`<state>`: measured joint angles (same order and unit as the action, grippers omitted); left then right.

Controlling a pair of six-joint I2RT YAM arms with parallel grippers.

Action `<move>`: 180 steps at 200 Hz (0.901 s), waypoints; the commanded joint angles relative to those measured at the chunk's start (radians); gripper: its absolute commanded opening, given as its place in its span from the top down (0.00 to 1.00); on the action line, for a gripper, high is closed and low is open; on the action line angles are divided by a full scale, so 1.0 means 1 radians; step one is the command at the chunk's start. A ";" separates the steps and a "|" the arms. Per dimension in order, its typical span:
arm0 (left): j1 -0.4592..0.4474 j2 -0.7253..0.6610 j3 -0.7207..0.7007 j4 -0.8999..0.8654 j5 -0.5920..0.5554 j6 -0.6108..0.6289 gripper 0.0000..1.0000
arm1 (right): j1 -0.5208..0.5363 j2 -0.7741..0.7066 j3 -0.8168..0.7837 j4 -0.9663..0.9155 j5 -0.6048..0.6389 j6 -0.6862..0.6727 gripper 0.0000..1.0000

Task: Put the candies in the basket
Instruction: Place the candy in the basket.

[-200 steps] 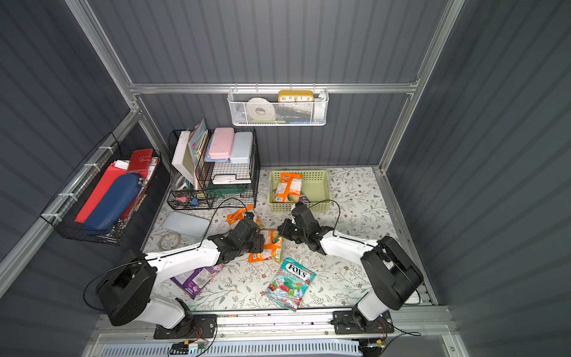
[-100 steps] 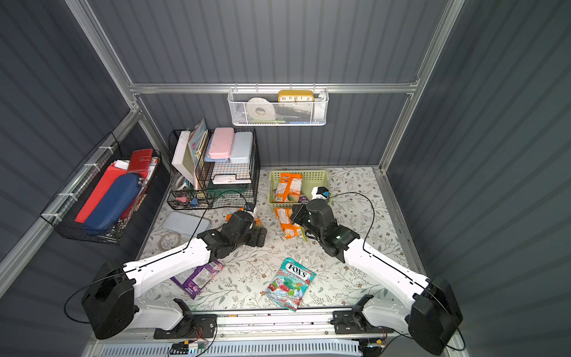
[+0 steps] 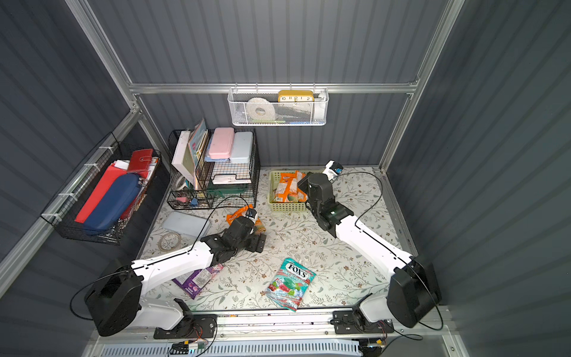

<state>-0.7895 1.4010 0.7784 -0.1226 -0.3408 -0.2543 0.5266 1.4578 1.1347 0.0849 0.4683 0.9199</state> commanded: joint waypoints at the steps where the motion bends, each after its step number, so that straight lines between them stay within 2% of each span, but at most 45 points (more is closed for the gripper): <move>1: -0.001 -0.029 -0.021 0.015 -0.012 0.020 0.01 | -0.021 0.049 0.061 0.135 0.081 -0.021 1.00; 46: -0.001 -0.013 -0.017 0.014 -0.012 0.021 0.01 | -0.087 0.159 0.069 0.255 0.062 0.100 1.00; 114: -0.007 -0.007 -0.013 0.011 -0.015 0.021 0.01 | -0.110 0.341 0.255 0.291 0.020 0.138 1.00; 160: -0.007 -0.010 -0.011 0.007 -0.013 0.020 0.01 | -0.184 0.451 0.217 0.301 -0.049 0.312 1.00; 180: -0.007 -0.013 -0.010 0.003 -0.018 0.018 0.01 | -0.197 0.474 0.164 0.286 -0.046 0.325 1.00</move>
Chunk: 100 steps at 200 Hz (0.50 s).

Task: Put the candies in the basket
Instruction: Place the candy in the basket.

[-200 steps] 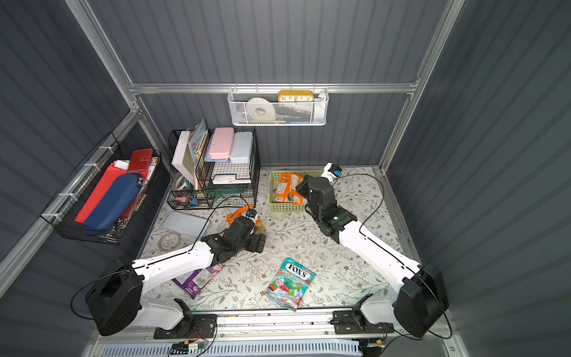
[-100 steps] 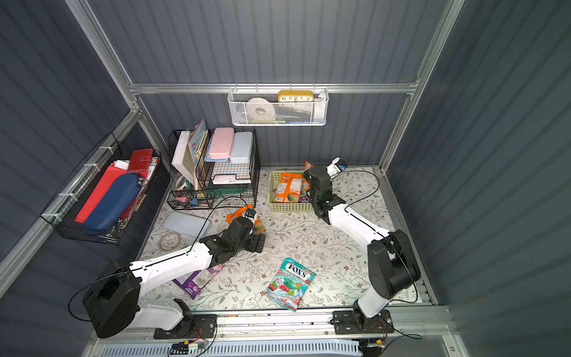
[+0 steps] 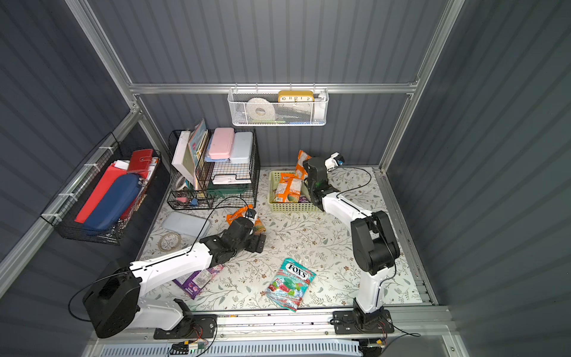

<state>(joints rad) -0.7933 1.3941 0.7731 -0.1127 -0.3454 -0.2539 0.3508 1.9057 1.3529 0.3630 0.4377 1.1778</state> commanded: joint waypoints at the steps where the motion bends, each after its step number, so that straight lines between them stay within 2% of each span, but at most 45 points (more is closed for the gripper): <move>1: -0.003 -0.006 -0.004 -0.006 -0.014 0.019 0.01 | -0.021 0.028 -0.056 0.008 -0.015 0.067 1.00; 23: -0.004 -0.005 -0.006 -0.004 -0.014 0.018 0.01 | -0.037 0.042 -0.081 -0.038 -0.013 0.056 1.00; 58: -0.003 0.012 0.002 -0.011 -0.022 0.017 0.01 | -0.077 0.071 -0.097 -0.063 -0.093 0.038 1.00; 100: -0.003 0.021 0.007 -0.013 -0.030 0.017 0.01 | -0.078 0.068 -0.134 -0.080 -0.100 0.014 1.00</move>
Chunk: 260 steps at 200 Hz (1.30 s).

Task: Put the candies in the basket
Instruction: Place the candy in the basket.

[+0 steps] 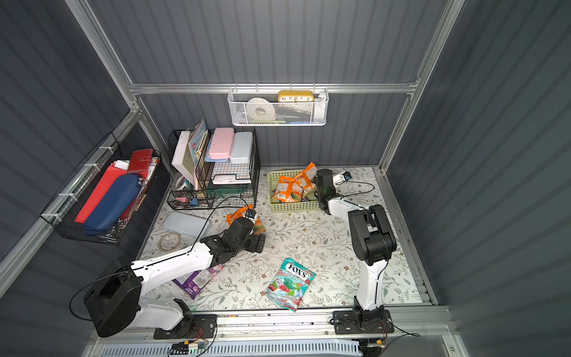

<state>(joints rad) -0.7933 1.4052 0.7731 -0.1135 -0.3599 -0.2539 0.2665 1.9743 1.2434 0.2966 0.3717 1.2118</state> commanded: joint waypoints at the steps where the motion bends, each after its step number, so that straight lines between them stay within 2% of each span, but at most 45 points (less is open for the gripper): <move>1: -0.003 0.010 0.007 -0.012 -0.016 0.017 0.01 | 0.007 0.000 -0.025 -0.014 -0.034 -0.019 1.00; 17: -0.004 0.013 0.008 -0.015 -0.021 0.018 0.01 | 0.007 0.004 -0.029 -0.021 -0.055 -0.020 1.00; 31: -0.004 0.012 0.010 -0.017 -0.025 0.019 0.01 | 0.008 0.002 -0.027 -0.045 -0.076 -0.027 0.93; 79: -0.004 0.012 0.008 -0.017 -0.045 0.018 0.01 | 0.020 -0.037 -0.072 -0.085 -0.028 -0.025 0.86; 109: -0.005 0.012 0.007 -0.015 -0.048 0.016 0.01 | 0.025 -0.063 -0.082 -0.110 0.007 -0.033 0.67; 162: -0.005 -0.001 -0.001 -0.015 -0.071 0.012 0.01 | 0.028 -0.111 -0.081 -0.136 0.010 -0.079 0.54; 210: -0.006 -0.001 -0.003 -0.018 -0.088 0.004 0.01 | 0.028 -0.212 -0.058 -0.287 -0.004 -0.218 0.37; 232: -0.005 0.004 -0.001 -0.021 -0.094 -0.004 0.01 | 0.033 -0.268 -0.051 -0.374 -0.054 -0.323 0.34; 260: -0.005 0.007 0.002 -0.025 -0.080 -0.008 0.01 | 0.047 -0.371 -0.118 -0.416 -0.191 -0.473 0.34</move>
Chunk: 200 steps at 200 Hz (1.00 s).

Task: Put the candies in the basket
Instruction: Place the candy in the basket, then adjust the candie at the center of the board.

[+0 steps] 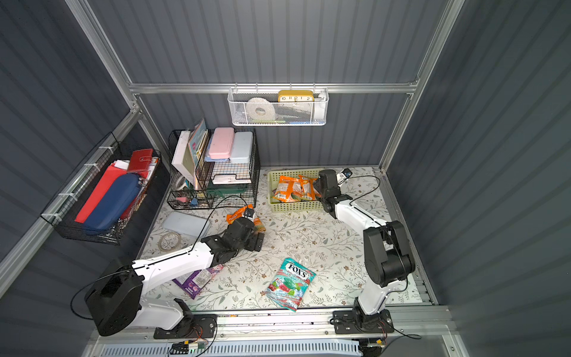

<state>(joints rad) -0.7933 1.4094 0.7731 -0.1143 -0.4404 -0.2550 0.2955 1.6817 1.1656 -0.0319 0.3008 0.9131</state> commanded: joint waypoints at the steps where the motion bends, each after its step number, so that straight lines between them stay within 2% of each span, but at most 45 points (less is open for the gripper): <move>1: -0.005 0.002 0.002 -0.025 0.002 -0.007 0.01 | 0.019 -0.082 -0.043 -0.090 -0.122 -0.178 0.34; 47: -0.005 -0.032 0.001 -0.029 0.158 -0.017 0.02 | 0.066 -0.212 -0.211 -0.199 -0.300 -0.279 0.37; 78: -0.006 -0.060 0.031 -0.079 0.331 -0.054 0.17 | 0.146 -0.284 -0.339 -0.273 -0.347 -0.275 0.40; 95: -0.013 -0.073 0.021 -0.104 0.414 -0.077 0.28 | 0.198 -0.322 -0.388 -0.346 -0.339 -0.224 0.43; 140: -0.057 -0.041 -0.027 -0.124 0.546 -0.121 0.46 | 0.277 -0.462 -0.521 -0.487 -0.272 -0.052 0.44; 169: -0.081 -0.001 -0.028 -0.099 0.592 -0.128 0.51 | 0.322 -0.582 -0.607 -0.537 -0.270 0.068 0.45; 200: -0.098 0.031 -0.028 -0.047 0.646 -0.135 0.51 | 0.395 -0.658 -0.682 -0.539 -0.265 0.203 0.46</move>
<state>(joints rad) -0.8795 1.4158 0.7578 -0.1982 0.1265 -0.3698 0.6437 1.0618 0.5293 -0.5404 0.0135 0.9676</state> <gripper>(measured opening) 0.490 0.545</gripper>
